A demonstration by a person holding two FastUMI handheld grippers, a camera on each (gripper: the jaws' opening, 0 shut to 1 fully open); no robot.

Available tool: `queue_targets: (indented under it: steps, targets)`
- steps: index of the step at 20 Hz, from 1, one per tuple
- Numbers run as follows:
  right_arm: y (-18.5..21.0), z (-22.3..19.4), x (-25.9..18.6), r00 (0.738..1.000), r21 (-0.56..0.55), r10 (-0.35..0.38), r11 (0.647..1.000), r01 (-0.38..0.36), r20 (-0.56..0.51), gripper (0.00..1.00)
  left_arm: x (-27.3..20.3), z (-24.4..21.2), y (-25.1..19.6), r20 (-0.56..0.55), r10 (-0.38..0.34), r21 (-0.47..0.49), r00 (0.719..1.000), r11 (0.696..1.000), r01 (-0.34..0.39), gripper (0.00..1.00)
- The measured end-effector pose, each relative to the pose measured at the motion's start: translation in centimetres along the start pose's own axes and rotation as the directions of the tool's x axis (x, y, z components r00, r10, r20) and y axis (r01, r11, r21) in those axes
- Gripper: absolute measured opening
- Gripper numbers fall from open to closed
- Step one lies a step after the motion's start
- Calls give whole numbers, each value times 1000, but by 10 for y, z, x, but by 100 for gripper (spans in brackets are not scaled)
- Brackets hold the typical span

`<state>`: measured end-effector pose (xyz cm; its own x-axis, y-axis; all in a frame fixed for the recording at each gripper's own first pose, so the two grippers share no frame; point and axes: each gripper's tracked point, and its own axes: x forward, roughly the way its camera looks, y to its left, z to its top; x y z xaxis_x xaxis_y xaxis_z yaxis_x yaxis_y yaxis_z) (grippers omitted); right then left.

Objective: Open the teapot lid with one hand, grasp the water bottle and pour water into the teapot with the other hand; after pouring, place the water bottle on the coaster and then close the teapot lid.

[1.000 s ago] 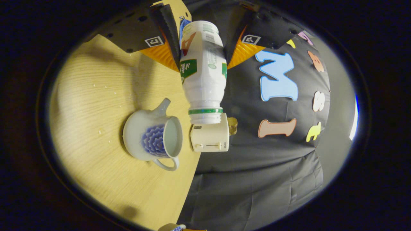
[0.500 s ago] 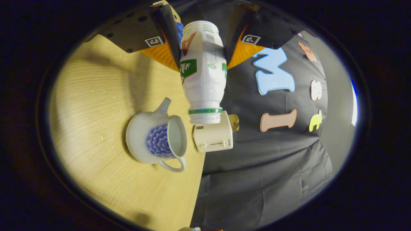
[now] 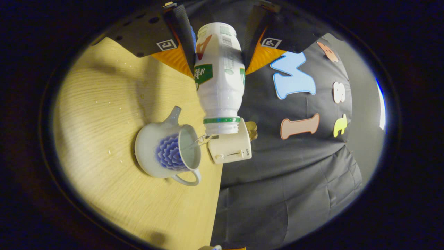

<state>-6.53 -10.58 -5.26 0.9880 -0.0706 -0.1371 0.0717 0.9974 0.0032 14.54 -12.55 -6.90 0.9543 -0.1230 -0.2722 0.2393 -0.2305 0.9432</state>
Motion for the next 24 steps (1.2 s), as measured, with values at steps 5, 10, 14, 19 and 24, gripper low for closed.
queue_targets:
  steps: [5, 10, 14, 19, 24]
  targets:
    - [0, 1, -1, 1000, -1, 0, 1000, 0, 2, 0, 0, 1, 3, 1, 7, 17, 1000, 1000, -7, 73]
    - [0, 3, -2, 1000, -1, 0, 1000, 0, 4, 0, -1, 2, 6, -3, 8, 35, 1000, 999, -8, 79]
    - [0, 4, -2, 1000, -2, 0, 1000, 0, 6, 0, -1, 0, 7, -11, 10, 49, 1000, 999, -10, 79]
    - [0, 6, -3, 1000, -3, -1, 1000, 1, 10, 0, -2, 2, 12, -11, 24, 67, 1000, 997, -23, 73]
    - [0, 9, -3, 1000, -2, -2, 1000, 2, 14, 0, -2, 3, 16, -10, 35, 83, 999, 996, -34, 73]
